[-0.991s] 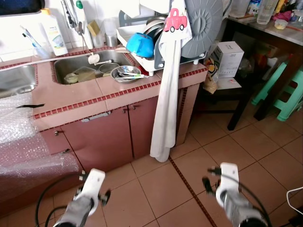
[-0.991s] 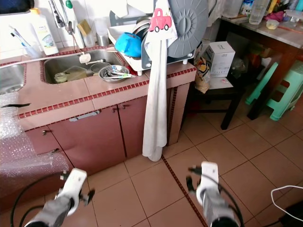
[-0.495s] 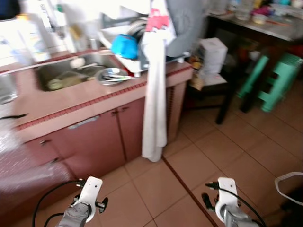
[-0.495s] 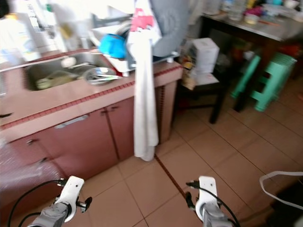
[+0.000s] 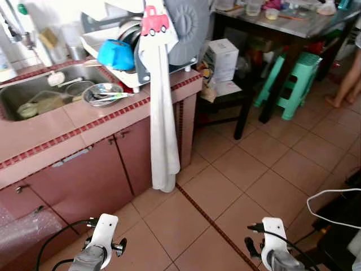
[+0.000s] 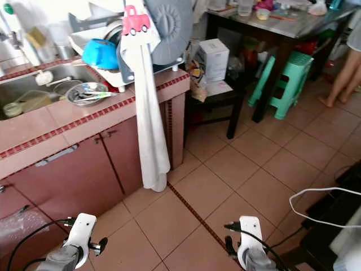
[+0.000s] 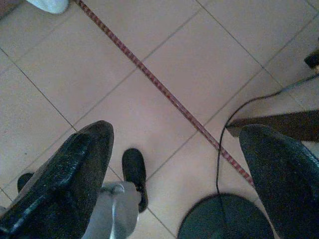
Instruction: Kitchen organization
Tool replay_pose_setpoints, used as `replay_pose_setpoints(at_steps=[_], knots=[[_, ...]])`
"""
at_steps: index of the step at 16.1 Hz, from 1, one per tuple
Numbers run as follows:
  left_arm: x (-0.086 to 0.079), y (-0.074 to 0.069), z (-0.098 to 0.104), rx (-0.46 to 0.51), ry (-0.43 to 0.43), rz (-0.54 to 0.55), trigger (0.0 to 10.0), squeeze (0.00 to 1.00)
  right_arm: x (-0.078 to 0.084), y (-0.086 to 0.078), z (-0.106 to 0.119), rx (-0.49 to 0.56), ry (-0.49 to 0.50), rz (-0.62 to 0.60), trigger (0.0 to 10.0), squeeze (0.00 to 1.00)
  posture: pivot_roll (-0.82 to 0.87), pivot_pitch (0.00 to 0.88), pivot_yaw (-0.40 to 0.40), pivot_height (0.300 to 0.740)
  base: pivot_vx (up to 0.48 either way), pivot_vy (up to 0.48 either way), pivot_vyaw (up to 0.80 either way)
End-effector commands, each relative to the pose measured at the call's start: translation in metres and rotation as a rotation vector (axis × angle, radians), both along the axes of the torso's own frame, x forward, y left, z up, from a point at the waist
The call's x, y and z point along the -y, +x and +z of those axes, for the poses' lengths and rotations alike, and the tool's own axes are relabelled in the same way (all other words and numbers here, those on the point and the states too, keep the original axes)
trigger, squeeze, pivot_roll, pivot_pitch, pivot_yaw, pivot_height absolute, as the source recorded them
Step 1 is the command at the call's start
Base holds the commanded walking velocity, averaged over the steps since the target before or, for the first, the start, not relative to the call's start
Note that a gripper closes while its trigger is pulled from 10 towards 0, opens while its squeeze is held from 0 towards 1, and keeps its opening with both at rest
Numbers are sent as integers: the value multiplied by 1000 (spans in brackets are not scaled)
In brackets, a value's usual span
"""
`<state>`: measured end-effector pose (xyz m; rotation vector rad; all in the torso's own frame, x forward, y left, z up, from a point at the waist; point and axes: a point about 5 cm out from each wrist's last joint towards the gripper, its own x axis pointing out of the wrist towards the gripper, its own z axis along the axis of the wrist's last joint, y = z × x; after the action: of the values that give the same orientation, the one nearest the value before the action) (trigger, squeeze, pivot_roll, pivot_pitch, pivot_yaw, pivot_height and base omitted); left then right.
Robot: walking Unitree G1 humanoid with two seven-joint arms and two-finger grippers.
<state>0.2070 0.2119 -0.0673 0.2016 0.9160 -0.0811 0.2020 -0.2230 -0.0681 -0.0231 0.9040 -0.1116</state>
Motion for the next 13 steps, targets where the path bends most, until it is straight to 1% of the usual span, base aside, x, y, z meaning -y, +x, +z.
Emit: replay_pose_setpoints(at_steps=[1, 6, 8, 12, 13], knots=[[-5, -7, -3, -30, 5, 30, 10000, 0, 2, -2, -1, -8, -13, 12, 10000, 0, -45, 4, 35, 740, 0, 0, 0], [-6, -16, -8, -78, 12, 34, 10000, 0, 6, -5, -1, -21, -28, 15, 10000, 0, -45, 9, 31, 740, 0, 0, 0], [-6, -20, -11, -102, 13, 52, 10000, 0, 7, -5, -1, -23, -30, 9, 10000, 0, -49, 11, 33, 740, 0, 0, 0], [-6, -23, -12, -112, 10, 63, 10000, 0, 8, -8, -3, -30, -33, 7, 10000, 0, -50, 16, 31, 740, 0, 0, 0], [-7, -25, -13, -119, 22, 53, 10000, 0, 8, -9, -3, -32, -34, 9, 10000, 0, -50, 14, 32, 740, 0, 0, 0]])
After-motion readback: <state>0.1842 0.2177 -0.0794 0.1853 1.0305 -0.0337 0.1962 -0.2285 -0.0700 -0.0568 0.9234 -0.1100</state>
